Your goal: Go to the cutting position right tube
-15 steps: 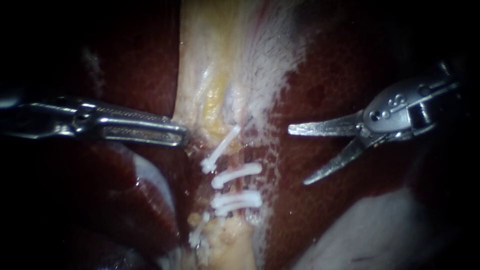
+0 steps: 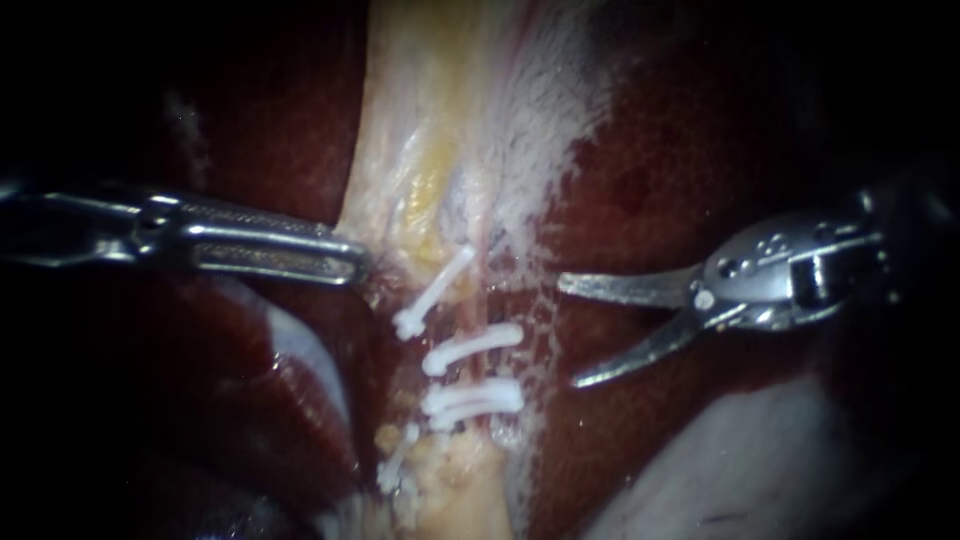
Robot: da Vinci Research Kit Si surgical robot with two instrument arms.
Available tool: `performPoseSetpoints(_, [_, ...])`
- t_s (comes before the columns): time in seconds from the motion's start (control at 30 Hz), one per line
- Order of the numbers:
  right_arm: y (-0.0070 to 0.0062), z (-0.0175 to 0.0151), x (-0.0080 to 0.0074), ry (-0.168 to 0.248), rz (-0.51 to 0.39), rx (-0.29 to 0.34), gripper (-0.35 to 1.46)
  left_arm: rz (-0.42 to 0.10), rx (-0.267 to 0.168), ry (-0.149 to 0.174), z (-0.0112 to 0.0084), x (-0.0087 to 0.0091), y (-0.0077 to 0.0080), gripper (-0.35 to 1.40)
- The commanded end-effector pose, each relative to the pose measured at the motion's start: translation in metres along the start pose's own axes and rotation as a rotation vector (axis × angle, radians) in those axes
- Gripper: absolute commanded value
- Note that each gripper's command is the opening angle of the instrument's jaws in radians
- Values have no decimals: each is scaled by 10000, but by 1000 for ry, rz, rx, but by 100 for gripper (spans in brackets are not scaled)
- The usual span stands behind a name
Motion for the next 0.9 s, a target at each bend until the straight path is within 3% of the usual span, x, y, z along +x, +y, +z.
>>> performPoseSetpoints(0.03, [-1,3,-2,-8,14,15,132,4,-2,-8,-3,-5,-1,-35])
performPoseSetpoints(0.27, [-2,11,-4,-33,88,83,117,30,-5,-44,-25,-39,-17,-35])
performPoseSetpoints(0.53, [1,14,-4,-67,146,106,90,45,-14,-74,-51,-68,-28,-35])
performPoseSetpoints(0.67, [6,19,-5,-96,149,95,73,49,-15,-77,-54,-72,-32,-35])
performPoseSetpoints(0.9, [18,28,-4,-97,169,89,56,49,-16,-77,-54,-71,-34,-35])
